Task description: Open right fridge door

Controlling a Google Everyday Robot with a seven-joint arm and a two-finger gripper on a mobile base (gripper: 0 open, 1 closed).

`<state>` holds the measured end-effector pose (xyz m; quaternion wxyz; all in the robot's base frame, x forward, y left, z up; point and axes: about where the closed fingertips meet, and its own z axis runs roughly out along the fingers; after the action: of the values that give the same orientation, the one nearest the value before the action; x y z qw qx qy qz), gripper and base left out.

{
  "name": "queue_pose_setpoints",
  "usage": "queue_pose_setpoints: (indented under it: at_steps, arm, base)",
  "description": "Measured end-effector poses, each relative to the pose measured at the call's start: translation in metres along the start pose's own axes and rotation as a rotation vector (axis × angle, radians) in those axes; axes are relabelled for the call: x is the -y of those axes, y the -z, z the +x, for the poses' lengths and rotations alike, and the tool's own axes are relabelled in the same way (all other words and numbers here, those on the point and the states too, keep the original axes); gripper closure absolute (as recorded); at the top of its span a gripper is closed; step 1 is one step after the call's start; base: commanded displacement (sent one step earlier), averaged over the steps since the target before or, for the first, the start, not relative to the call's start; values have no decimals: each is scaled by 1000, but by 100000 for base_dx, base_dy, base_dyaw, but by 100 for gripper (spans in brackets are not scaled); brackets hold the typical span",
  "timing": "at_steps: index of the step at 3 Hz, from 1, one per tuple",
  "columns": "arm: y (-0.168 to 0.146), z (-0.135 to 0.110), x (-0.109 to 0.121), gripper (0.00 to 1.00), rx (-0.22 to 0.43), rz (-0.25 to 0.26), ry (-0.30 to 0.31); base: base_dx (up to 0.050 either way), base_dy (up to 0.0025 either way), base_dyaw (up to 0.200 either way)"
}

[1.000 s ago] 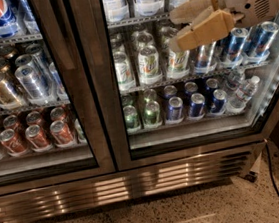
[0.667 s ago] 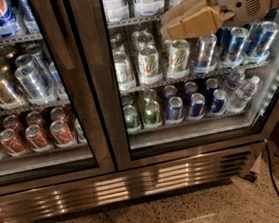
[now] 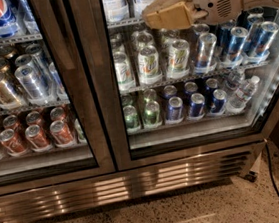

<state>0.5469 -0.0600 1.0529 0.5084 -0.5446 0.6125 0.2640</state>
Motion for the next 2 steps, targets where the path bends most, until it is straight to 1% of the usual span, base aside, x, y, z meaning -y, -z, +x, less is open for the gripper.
queue_pose_setpoints:
  at_steps: [1,2]
  arm:
    - [-19,-12,8,100,23,107,-21]
    - [-19,-12,7,100,23,106,-20]
  base:
    - [0,0,0]
    - [0,0,0]
